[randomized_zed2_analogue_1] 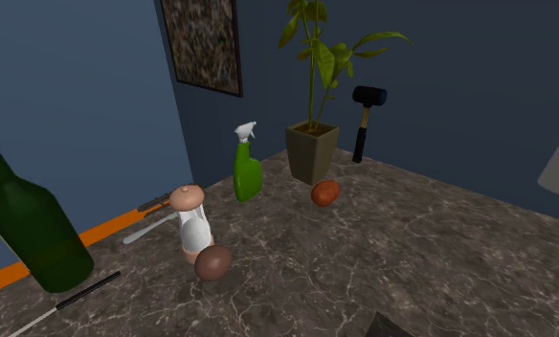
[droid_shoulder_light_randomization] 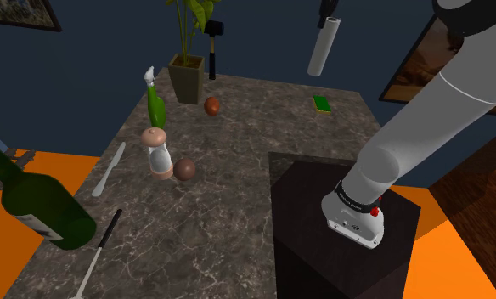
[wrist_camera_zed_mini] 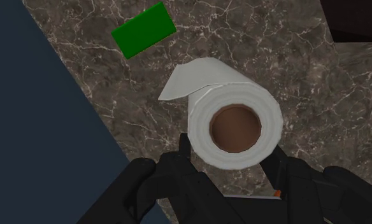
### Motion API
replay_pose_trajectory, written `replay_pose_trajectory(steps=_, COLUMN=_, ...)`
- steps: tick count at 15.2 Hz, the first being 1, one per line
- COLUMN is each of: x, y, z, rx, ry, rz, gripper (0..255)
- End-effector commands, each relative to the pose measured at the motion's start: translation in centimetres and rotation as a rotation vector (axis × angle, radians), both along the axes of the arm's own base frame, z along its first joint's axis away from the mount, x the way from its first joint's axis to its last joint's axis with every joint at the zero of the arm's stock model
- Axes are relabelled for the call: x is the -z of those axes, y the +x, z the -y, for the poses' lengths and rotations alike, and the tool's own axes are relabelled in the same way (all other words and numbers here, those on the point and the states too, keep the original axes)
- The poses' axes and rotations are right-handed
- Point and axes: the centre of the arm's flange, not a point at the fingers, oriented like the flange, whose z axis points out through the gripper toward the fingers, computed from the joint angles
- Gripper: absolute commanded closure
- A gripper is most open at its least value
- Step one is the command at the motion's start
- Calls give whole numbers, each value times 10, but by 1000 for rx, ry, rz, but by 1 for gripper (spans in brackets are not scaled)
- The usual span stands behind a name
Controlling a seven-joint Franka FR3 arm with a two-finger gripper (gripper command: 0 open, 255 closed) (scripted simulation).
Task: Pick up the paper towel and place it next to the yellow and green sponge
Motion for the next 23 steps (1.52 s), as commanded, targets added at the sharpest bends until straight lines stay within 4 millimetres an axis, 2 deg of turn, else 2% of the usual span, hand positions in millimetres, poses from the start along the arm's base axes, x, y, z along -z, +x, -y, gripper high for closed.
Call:
replay_pose_trajectory(steps=1, x=11, y=0, z=0, rx=0, ry=0, rz=1, gripper=255)
replay_pose_trajectory(steps=23, x=127, y=0, z=0, rx=0, ry=0, rz=1, gripper=255)
